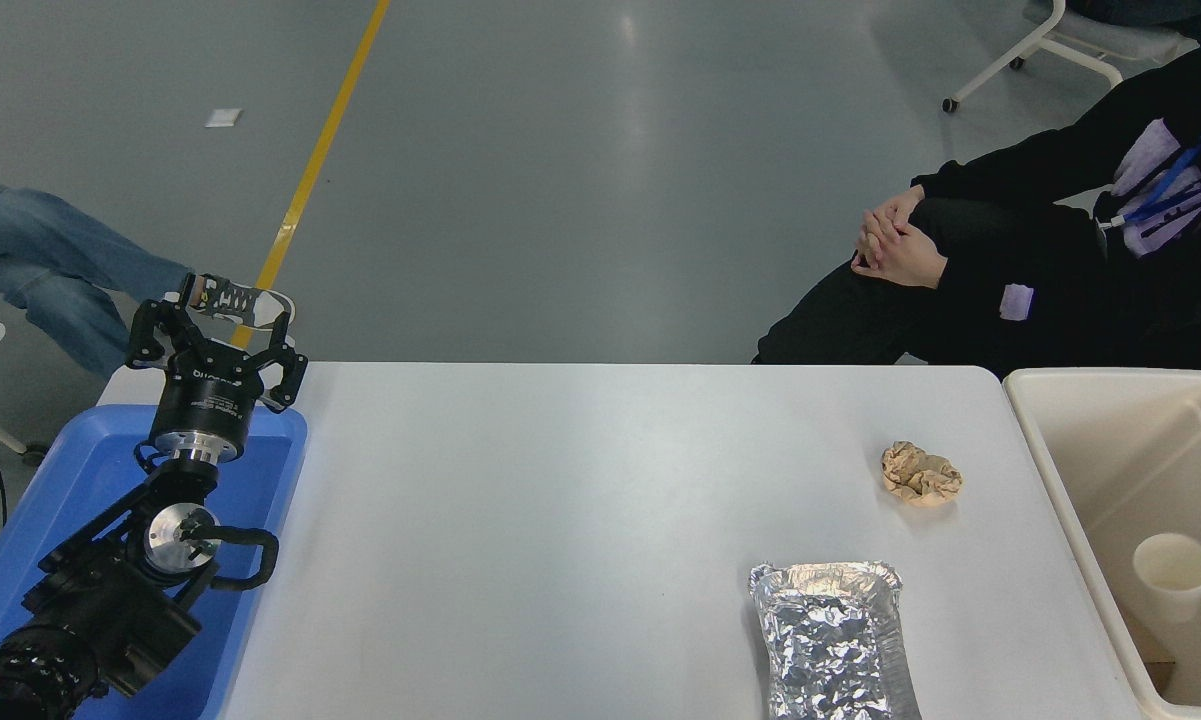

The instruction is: Pick up paper cup place in dustbin

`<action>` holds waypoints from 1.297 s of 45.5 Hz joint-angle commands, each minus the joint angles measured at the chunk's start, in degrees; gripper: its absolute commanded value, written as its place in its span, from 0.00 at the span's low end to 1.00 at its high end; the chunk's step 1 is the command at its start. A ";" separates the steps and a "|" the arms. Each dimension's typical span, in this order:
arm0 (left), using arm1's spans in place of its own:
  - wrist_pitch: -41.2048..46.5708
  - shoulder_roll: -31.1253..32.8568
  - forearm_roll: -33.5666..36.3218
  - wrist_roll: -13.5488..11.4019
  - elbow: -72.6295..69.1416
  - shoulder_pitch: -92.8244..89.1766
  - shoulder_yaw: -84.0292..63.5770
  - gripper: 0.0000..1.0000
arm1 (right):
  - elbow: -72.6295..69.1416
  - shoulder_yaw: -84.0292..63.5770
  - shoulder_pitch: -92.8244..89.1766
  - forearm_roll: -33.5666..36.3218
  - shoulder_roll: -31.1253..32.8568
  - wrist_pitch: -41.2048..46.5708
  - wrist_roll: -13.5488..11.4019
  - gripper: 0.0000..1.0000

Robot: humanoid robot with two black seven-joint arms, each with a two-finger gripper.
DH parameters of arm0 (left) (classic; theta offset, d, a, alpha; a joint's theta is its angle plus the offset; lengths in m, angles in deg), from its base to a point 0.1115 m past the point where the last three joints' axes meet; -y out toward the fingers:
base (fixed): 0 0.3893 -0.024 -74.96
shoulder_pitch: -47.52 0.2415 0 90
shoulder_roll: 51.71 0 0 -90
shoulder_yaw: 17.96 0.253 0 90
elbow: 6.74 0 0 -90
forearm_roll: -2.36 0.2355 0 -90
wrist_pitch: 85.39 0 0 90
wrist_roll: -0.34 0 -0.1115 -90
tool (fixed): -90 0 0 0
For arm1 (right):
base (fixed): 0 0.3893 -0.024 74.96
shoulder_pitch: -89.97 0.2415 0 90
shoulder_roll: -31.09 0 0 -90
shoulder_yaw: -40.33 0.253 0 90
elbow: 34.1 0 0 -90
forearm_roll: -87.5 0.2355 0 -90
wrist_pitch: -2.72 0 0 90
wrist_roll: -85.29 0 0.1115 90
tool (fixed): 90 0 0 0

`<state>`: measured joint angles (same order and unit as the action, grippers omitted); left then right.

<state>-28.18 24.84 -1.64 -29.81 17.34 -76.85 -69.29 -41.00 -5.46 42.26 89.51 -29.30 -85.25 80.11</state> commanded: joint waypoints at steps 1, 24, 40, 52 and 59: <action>0.01 0.00 0.04 0.00 0.00 0.09 0.00 0.99 | -8.46 0.00 5.86 -0.08 3.95 -0.88 0.08 0.98; 0.01 0.00 0.04 0.00 0.00 0.00 0.00 0.99 | -53.11 -24.16 49.09 -3.68 12.57 1.58 0.08 1.00; 0.01 -0.09 0.04 0.00 0.00 0.00 0.00 0.99 | -60.95 -32.17 68.53 -3.24 0.54 21.43 0.08 1.00; 0.01 -0.09 0.04 0.00 0.00 0.00 0.00 0.99 | -63.85 -30.50 80.57 -2.80 -2.02 39.00 0.43 1.00; 0.01 0.00 0.04 0.00 0.00 0.00 0.00 0.99 | -64.21 -29.97 88.48 -2.80 -3.16 42.98 0.52 1.00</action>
<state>-28.16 24.80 -1.61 -29.81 17.34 -76.85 -69.29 -103.19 -35.64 118.73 86.60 -30.05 -52.15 80.44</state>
